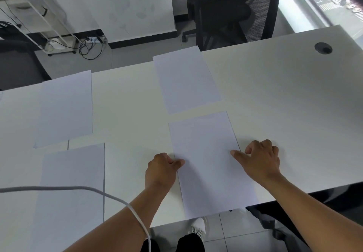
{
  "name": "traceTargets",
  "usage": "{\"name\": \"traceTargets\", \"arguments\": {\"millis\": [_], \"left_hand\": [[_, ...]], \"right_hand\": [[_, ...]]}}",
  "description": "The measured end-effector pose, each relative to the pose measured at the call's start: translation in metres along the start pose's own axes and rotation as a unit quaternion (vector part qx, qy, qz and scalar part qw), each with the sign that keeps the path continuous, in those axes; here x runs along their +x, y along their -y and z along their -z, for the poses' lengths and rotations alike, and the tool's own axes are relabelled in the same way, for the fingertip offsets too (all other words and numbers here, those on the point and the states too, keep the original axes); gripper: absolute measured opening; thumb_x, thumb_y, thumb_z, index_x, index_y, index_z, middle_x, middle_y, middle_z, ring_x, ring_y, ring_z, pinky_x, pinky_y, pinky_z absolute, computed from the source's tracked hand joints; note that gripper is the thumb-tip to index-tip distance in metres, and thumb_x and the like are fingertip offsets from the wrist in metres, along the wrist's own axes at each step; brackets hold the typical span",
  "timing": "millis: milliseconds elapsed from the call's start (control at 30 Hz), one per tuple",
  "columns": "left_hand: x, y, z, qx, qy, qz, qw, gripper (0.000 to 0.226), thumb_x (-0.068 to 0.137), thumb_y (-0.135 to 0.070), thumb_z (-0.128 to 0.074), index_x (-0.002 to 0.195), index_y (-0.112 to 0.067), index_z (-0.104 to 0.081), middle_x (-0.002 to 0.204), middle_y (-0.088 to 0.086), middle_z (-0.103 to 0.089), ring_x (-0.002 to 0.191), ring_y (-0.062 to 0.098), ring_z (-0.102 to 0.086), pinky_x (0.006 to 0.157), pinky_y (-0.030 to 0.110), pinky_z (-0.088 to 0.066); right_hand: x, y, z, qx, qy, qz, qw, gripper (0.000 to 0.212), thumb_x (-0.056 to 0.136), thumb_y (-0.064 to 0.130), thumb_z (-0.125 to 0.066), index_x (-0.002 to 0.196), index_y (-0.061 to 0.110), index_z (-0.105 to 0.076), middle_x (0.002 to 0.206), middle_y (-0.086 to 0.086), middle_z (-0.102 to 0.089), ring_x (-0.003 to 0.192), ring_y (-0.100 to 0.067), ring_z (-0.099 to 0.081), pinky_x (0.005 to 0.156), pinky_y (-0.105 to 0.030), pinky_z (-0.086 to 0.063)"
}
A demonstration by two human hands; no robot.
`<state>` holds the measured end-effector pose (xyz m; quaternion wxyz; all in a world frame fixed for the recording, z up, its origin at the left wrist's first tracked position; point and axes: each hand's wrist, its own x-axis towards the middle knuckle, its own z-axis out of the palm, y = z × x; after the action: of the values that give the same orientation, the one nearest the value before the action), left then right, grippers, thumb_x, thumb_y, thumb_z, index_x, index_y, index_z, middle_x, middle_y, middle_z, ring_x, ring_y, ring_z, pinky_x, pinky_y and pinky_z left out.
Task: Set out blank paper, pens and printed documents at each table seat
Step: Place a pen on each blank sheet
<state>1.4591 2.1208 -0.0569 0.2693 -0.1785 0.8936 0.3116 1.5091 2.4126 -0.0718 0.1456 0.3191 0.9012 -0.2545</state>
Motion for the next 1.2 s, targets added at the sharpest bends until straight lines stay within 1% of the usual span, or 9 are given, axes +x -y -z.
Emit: {"name": "traceTargets", "arguments": {"millis": [200, 333, 433, 600, 767, 933, 1033, 1133, 1200], "left_hand": [[-0.01, -0.007, 0.022, -0.024, 0.002, -0.008, 1.0, 0.044, 0.088, -0.056, -0.085, 0.081, -0.02, -0.062, 0.08, 0.001, -0.076, 0.079, 0.03, -0.078, 0.077, 0.047, -0.066], [-0.018, -0.025, 0.059, 0.032, -0.035, -0.064, 0.997, 0.041, 0.093, -0.064, -0.077, 0.084, -0.027, -0.063, 0.079, -0.008, -0.073, 0.076, 0.016, -0.071, 0.062, 0.032, -0.051], [-0.029, -0.042, 0.094, 0.052, -0.059, -0.107, 0.991, 0.039, 0.096, -0.064, -0.073, 0.084, -0.028, -0.062, 0.083, -0.013, -0.07, 0.077, 0.009, -0.067, 0.064, 0.03, -0.048], [-0.056, -0.047, 0.18, 0.079, -0.144, -0.143, 0.976, 0.042, 0.098, -0.066, -0.068, 0.082, -0.029, -0.058, 0.087, -0.011, -0.069, 0.081, 0.01, -0.067, 0.077, 0.034, -0.057], [-0.105, -0.035, 0.264, 0.115, -0.253, -0.186, 0.942, 0.04, 0.104, -0.07, -0.056, 0.104, -0.031, -0.067, 0.106, -0.016, -0.068, 0.092, 0.009, -0.066, 0.082, 0.03, -0.057], [-0.163, -0.008, 0.345, 0.14, -0.346, -0.206, 0.905, 0.049, 0.108, -0.071, -0.043, 0.12, -0.033, -0.071, 0.121, -0.017, -0.068, 0.097, 0.009, -0.068, 0.086, 0.032, -0.058], [-0.2, 0.017, 0.387, 0.147, -0.388, -0.203, 0.887, 0.05, 0.109, -0.07, -0.041, 0.122, -0.033, -0.071, 0.122, -0.015, -0.068, 0.097, 0.011, -0.067, 0.084, 0.033, -0.058], [-0.24, 0.051, 0.417, 0.141, -0.423, -0.202, 0.872, 0.051, 0.109, -0.069, -0.041, 0.122, -0.031, -0.072, 0.121, -0.013, -0.069, 0.091, 0.009, -0.063, 0.074, 0.028, -0.05], [-0.273, 0.088, 0.433, 0.129, -0.442, -0.193, 0.866, 0.049, 0.11, -0.068, -0.042, 0.12, -0.03, -0.072, 0.119, -0.012, -0.071, 0.089, 0.009, -0.062, 0.073, 0.027, -0.049]], "right_hand": [[-0.004, 0.005, 0.008, 0.013, -0.01, 0.017, 1.0, 0.044, 0.089, 0.072, -0.063, 0.086, 0.028, -0.054, 0.103, 0.001, -0.049, 0.102, -0.024, -0.041, 0.086, -0.042, -0.04], [-0.013, 0.036, 0.025, 0.005, -0.043, 0.095, 0.994, 0.042, 0.097, 0.065, -0.057, 0.105, 0.024, -0.059, 0.108, 0.007, -0.051, 0.103, -0.018, -0.045, 0.091, -0.041, -0.043], [-0.021, 0.077, 0.04, -0.008, -0.051, 0.171, 0.984, 0.042, 0.101, 0.061, -0.053, 0.115, 0.022, -0.062, 0.109, 0.012, -0.052, 0.106, -0.017, -0.053, 0.096, -0.04, -0.045], [-0.048, 0.185, 0.06, -0.019, -0.064, 0.315, 0.947, 0.042, 0.104, 0.059, -0.053, 0.124, 0.023, -0.063, 0.122, 0.011, -0.058, 0.114, -0.015, -0.057, 0.098, -0.035, -0.041], [-0.107, 0.283, 0.092, -0.012, -0.089, 0.434, 0.896, 0.045, 0.104, 0.058, -0.052, 0.129, 0.022, -0.064, 0.129, 0.009, -0.061, 0.119, -0.015, -0.057, 0.1, -0.035, -0.046], [-0.183, 0.353, 0.119, -0.008, -0.14, 0.523, 0.841, 0.042, 0.101, 0.06, -0.05, 0.118, 0.024, -0.064, 0.115, 0.012, -0.059, 0.111, -0.015, -0.058, 0.094, -0.033, -0.047], [-0.233, 0.388, 0.129, 0.003, -0.156, 0.559, 0.814, 0.044, 0.097, 0.062, -0.046, 0.112, 0.024, -0.064, 0.107, 0.012, -0.057, 0.104, -0.017, -0.057, 0.09, -0.035, -0.048], [-0.293, 0.419, 0.122, 0.006, -0.156, 0.594, 0.789, 0.046, 0.096, 0.062, -0.045, 0.114, 0.024, -0.064, 0.109, 0.01, -0.06, 0.103, -0.017, -0.057, 0.089, -0.034, -0.048], [-0.343, 0.439, 0.106, 0.016, -0.152, 0.62, 0.77, 0.045, 0.096, 0.061, -0.047, 0.112, 0.023, -0.065, 0.107, 0.008, -0.062, 0.102, -0.019, -0.058, 0.087, -0.034, -0.048]]}}
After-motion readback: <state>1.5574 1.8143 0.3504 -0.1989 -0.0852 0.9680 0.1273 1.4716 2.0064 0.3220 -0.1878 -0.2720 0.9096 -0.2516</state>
